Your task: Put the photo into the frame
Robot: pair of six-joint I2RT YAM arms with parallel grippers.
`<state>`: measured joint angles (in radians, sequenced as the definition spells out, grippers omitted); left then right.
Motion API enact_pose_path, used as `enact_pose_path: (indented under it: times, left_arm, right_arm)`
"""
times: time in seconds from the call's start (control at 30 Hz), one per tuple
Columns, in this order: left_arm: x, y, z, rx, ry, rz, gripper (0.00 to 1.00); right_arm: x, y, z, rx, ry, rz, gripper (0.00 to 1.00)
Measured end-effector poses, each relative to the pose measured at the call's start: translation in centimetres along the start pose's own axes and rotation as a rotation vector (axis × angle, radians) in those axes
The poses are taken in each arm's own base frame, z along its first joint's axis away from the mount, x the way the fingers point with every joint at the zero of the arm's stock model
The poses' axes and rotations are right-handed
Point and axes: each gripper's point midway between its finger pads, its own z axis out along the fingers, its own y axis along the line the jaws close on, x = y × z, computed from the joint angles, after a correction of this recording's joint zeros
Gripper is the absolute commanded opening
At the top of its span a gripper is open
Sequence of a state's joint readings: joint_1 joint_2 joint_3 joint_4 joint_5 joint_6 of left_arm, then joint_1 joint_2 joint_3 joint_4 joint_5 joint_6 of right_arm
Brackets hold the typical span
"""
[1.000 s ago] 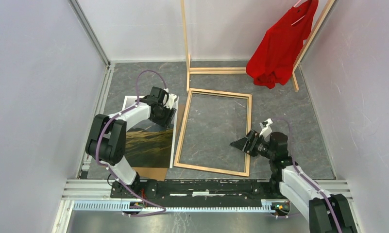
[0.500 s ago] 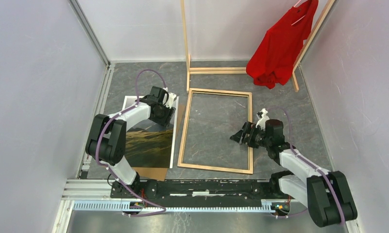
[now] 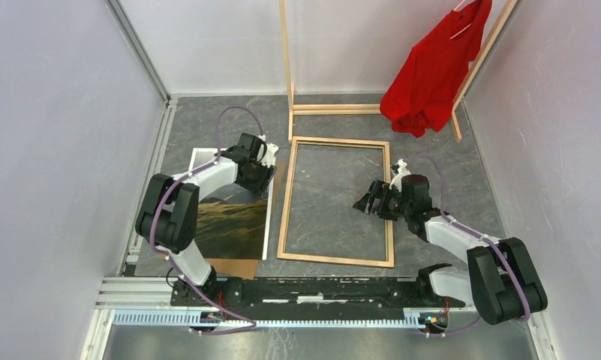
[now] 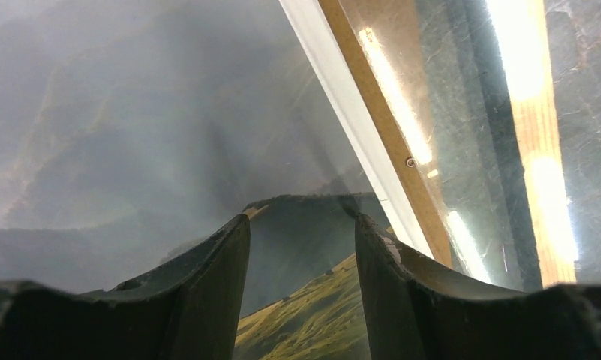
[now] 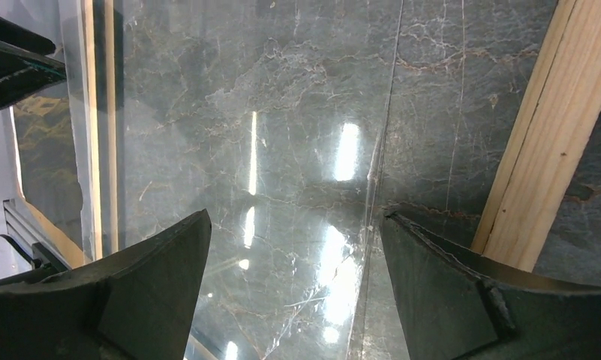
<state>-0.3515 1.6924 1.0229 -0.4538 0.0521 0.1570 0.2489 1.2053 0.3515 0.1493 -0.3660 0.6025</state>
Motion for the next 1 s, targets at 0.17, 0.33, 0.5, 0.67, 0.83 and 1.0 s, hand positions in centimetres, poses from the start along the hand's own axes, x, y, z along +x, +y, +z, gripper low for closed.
enact_pose_path:
  times: [0.17,0.33,0.5,0.67,0.83,1.0]
  left_arm:
    - [0.2,0.2,0.5,-0.014,0.014,0.004,0.6]
    - [0.0,0.3,0.6,-0.023,0.009,0.004,0.6]
    - [-0.3,0.4,0.7,-0.024,0.006,0.004,0.59]
    - [-0.4,0.5,0.7,-0.031,0.005,0.004,0.59]
    - [-0.4,1.7,0.6,-0.097,0.011,0.004,0.56]
    - [-0.5,3.2,0.5,-0.182,0.016,0.004,0.57]
  right_arm:
    - [0.2,0.8,0.2,-0.041,-0.004,0.022,0.9]
    - [1.1,1.8,0.2,-0.104,0.003,0.072,0.9]
    - [2.0,2.7,0.0,-0.166,0.011,0.132,0.89]
    - [2.4,3.3,-0.1,-0.199,0.015,0.175,0.89]
    - [2.5,3.6,0.2,-0.214,0.022,0.194,0.89]
    - [2.2,3.3,0.5,-0.171,0.035,0.162,0.88]
